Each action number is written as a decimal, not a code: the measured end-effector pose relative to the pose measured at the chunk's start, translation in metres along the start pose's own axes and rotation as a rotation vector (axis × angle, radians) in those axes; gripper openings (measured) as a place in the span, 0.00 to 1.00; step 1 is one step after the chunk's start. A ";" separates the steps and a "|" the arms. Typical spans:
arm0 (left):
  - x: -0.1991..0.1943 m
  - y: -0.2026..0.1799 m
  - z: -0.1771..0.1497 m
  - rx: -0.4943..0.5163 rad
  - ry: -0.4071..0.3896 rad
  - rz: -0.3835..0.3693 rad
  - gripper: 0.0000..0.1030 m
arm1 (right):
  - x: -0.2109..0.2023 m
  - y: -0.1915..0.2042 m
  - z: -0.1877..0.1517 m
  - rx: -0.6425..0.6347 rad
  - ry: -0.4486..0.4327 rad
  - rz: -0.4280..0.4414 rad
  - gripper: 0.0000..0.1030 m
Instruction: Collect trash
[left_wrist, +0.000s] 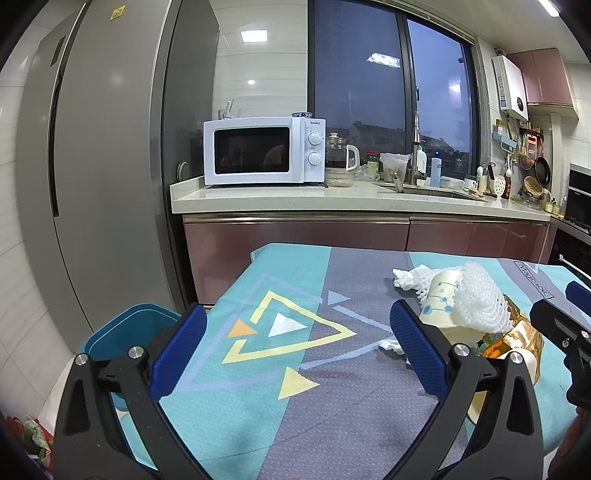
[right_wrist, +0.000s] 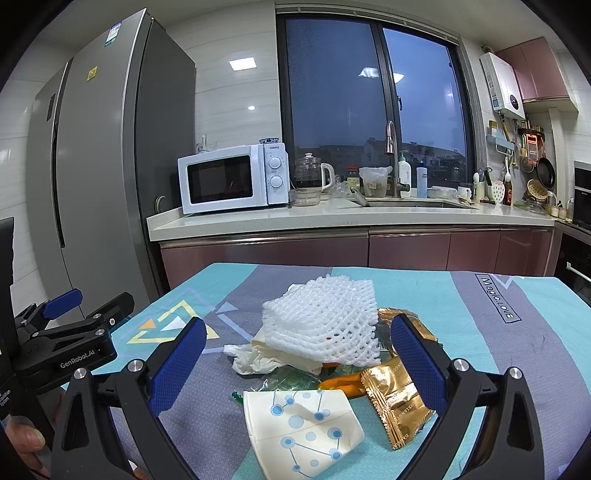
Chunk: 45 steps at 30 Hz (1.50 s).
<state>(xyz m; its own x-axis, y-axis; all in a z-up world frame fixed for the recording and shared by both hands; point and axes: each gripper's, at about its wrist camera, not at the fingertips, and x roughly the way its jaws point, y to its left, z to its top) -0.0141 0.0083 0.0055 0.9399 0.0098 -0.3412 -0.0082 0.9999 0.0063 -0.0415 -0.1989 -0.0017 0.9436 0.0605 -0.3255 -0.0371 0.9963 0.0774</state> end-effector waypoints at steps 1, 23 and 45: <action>0.000 0.000 0.000 0.001 0.000 0.001 0.95 | 0.000 0.000 0.000 0.000 0.001 0.000 0.94; 0.012 -0.015 -0.009 0.023 0.045 -0.086 0.95 | 0.007 -0.012 -0.005 0.016 0.025 -0.003 0.94; 0.030 -0.111 -0.055 0.206 0.327 -0.680 0.65 | 0.050 -0.116 -0.029 0.147 0.259 -0.130 0.92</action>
<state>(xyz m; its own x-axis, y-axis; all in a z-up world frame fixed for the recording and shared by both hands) -0.0037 -0.1020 -0.0573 0.5674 -0.5723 -0.5921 0.6272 0.7663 -0.1396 0.0008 -0.3092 -0.0547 0.8216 -0.0340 -0.5690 0.1438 0.9783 0.1491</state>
